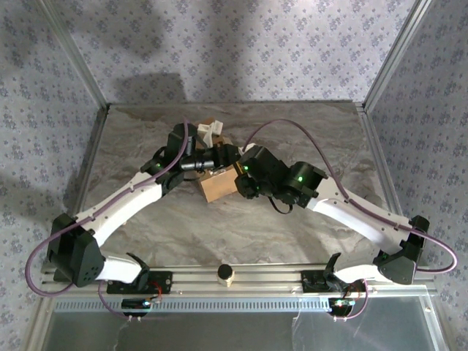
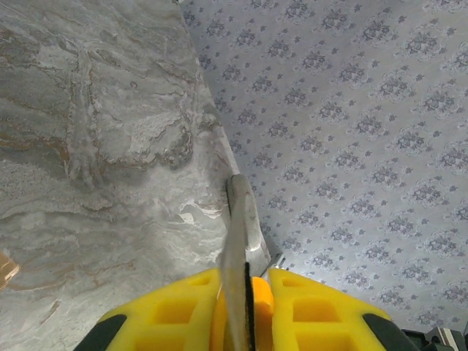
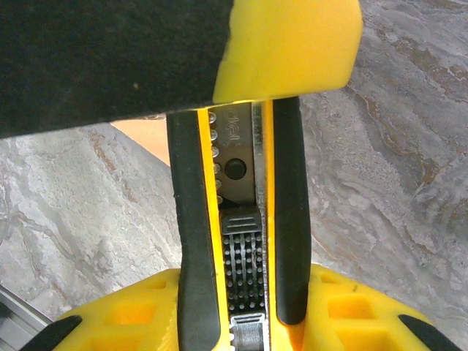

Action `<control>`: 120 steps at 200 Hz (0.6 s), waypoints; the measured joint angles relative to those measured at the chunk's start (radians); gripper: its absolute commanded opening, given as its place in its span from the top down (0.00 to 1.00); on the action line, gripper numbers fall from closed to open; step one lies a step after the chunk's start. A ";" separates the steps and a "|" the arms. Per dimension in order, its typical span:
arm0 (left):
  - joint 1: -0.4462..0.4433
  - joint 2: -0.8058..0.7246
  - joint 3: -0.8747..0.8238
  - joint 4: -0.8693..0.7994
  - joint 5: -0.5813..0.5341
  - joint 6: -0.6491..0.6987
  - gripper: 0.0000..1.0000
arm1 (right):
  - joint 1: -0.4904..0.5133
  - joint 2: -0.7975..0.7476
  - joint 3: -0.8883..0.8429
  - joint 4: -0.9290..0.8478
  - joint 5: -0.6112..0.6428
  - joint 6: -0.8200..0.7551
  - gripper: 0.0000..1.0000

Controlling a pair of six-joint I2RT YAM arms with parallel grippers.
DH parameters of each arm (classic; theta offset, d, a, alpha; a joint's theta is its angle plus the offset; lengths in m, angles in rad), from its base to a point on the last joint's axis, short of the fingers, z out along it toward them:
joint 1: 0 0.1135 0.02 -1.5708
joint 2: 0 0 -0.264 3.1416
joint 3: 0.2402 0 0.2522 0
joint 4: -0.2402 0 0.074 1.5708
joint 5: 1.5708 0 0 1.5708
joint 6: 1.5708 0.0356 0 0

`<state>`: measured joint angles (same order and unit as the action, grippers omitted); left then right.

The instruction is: Unpack the express box

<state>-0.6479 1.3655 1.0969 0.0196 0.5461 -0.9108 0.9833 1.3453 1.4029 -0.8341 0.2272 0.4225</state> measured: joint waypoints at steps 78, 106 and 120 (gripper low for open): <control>0.032 0.151 0.150 0.007 0.061 0.000 1.00 | -0.128 -0.110 -0.079 0.115 -0.119 0.037 0.38; 0.068 0.176 0.193 0.010 0.034 0.000 1.00 | -0.200 -0.187 -0.107 0.217 -0.232 0.049 0.33; 0.089 0.178 0.219 0.006 0.022 0.000 1.00 | -0.238 -0.212 -0.122 0.269 -0.285 0.053 0.33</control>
<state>-0.5587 1.5436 1.3159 0.0254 0.5682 -0.9108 0.7448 1.1336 1.2804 -0.5648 -0.0578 0.4755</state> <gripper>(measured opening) 0.159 0.672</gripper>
